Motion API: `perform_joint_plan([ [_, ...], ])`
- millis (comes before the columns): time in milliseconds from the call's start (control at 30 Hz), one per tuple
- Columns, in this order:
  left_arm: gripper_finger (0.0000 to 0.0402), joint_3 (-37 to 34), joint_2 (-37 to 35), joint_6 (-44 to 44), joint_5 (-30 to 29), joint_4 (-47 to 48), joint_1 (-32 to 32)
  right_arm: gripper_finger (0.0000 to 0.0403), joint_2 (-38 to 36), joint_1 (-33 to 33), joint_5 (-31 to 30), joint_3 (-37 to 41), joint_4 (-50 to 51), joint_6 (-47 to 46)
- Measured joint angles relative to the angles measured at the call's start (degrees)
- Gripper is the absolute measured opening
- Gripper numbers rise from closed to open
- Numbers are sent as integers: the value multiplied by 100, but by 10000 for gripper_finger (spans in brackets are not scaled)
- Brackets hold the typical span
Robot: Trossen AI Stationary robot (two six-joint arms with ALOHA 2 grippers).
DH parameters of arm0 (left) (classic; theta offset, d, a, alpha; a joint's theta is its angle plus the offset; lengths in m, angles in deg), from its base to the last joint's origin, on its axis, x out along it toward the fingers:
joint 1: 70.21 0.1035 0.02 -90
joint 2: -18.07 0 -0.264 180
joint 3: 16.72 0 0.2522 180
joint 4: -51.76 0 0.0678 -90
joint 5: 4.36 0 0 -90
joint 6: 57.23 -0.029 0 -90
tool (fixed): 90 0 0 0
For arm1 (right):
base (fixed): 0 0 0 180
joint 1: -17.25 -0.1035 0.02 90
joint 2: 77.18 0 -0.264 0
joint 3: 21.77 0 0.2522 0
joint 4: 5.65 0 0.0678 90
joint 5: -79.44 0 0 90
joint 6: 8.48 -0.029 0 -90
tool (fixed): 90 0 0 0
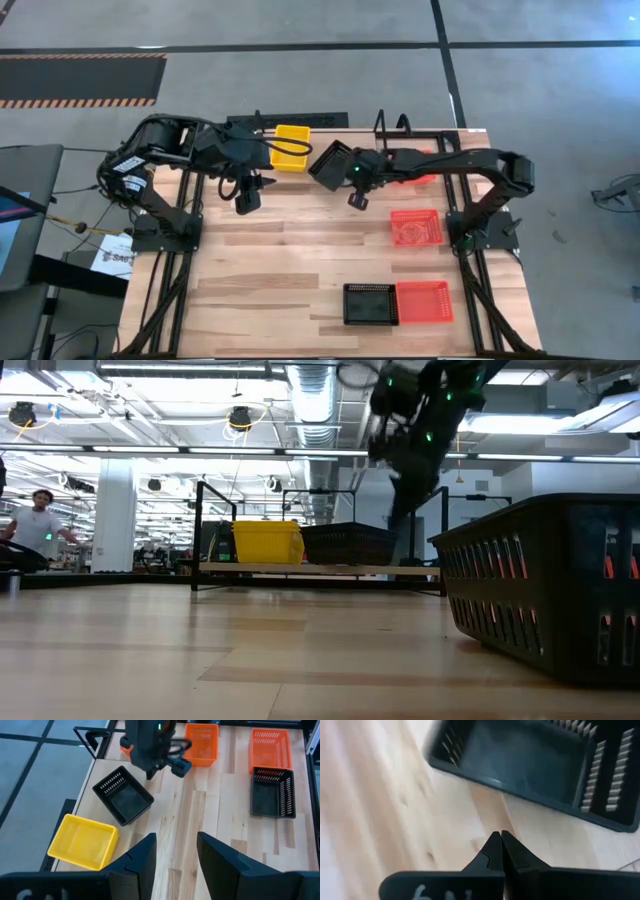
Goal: Stack baskets on shelf by color
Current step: Stack the left black bin on top of the other black bin on the shelf
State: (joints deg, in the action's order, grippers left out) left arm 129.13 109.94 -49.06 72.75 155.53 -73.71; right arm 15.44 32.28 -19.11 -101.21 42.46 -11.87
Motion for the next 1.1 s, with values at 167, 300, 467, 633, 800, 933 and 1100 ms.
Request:
perform_joint_plan([
  [167, 130, 0, 0, 2, 0, -1, 0, 0, 454, 49, -422, 33, -49, 102],
  [300, 130, 0, 0, 4, 0, 1, -1, 0, 614, 187, -681, 27, -70, 295],
  [467, 130, 0, 0, 7, 2, 1, -1, 0, 584, 423, -742, 20, -162, 534],
  [633, 130, 0, 0, 11, 0, 1, 1, 0, 552, 652, -888, 18, -400, 695],
  [800, 130, 0, 0, 9, 2, 1, 0, 0, 557, 834, -887, 18, -783, 745],
  [933, 130, 0, 0, 11, 2, 1, -1, 0, 557, 957, -924, 16, -1159, 868],
  [1100, 130, 0, 0, 29, 2, -1, -1, 0, 557, 1122, -952, 16, -1506, 870],
])
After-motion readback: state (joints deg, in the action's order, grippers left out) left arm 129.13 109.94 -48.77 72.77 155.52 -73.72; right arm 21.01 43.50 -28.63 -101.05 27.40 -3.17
